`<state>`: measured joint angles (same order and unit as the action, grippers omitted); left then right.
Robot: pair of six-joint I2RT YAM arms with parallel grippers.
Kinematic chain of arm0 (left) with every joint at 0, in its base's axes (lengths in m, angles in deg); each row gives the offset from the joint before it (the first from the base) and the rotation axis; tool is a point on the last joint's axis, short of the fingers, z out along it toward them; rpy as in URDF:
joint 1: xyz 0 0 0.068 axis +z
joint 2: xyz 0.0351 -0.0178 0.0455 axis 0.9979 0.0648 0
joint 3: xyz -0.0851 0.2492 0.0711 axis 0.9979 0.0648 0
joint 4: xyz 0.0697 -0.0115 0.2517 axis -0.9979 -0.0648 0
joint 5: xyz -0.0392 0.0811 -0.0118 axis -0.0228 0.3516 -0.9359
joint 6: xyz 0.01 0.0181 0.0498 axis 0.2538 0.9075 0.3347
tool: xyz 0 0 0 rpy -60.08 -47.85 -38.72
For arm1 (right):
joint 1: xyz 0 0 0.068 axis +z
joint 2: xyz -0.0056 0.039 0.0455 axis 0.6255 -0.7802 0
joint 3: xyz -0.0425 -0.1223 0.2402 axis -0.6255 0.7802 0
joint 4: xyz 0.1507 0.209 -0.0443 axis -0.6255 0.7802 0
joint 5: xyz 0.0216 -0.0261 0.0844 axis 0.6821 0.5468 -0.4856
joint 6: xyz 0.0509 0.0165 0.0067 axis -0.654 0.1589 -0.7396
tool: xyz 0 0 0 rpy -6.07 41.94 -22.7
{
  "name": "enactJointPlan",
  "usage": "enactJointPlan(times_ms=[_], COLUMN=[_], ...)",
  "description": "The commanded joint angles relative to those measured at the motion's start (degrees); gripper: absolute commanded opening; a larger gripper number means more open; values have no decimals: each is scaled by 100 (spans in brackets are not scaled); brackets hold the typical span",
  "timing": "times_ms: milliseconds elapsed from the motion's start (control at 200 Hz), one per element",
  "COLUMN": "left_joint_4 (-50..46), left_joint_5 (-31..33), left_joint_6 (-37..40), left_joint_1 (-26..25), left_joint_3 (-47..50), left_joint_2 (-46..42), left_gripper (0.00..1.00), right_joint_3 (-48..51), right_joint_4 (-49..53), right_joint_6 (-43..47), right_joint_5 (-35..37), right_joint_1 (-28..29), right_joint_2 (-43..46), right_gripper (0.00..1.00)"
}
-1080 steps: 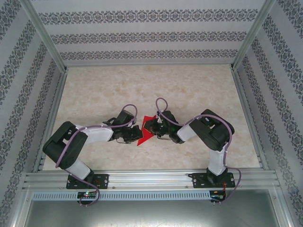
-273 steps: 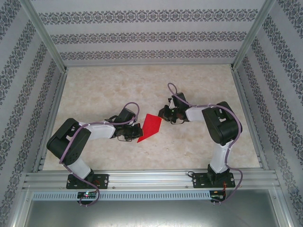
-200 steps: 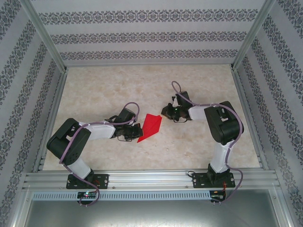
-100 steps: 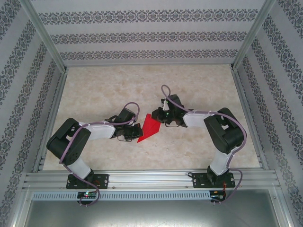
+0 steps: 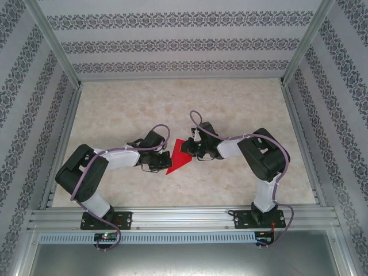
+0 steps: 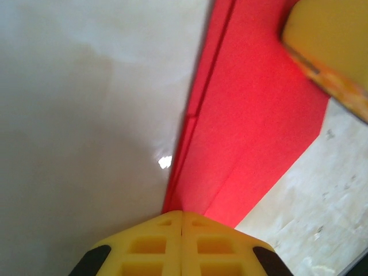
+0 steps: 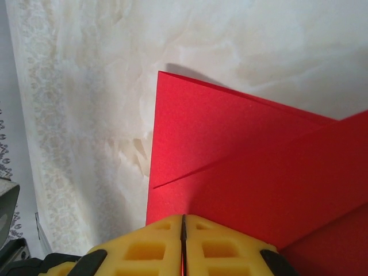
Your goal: Fold a paper plane with a square sheet of paper (pick it up from the middle)
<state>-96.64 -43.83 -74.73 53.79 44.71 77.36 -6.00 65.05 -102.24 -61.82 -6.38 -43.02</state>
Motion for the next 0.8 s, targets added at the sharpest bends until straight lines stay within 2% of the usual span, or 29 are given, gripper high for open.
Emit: enactJointPlan(times_ms=[0,185,579,799], left_joint_4=[-1210,-665,360,554], left_joint_5=[110,-505,-906,-942], left_joint_6=[349,82,-248,-379], left_joint_1=[23,40,77,85], left_joint_3=[-422,-792,-857,-1034], left_joint_2=[-256,-12,635,1080], left_gripper=[9,9,9,11], right_joint_3=[211,236,249,247], right_joint_4=[430,378,306,281], right_joint_6=[224,204,160,134], right_joint_5=[245,218,201,189], right_joint_1=[-105,-105,-79,-78], right_joint_2=[-217,-249,-340,-366], right_gripper=[9,9,9,9])
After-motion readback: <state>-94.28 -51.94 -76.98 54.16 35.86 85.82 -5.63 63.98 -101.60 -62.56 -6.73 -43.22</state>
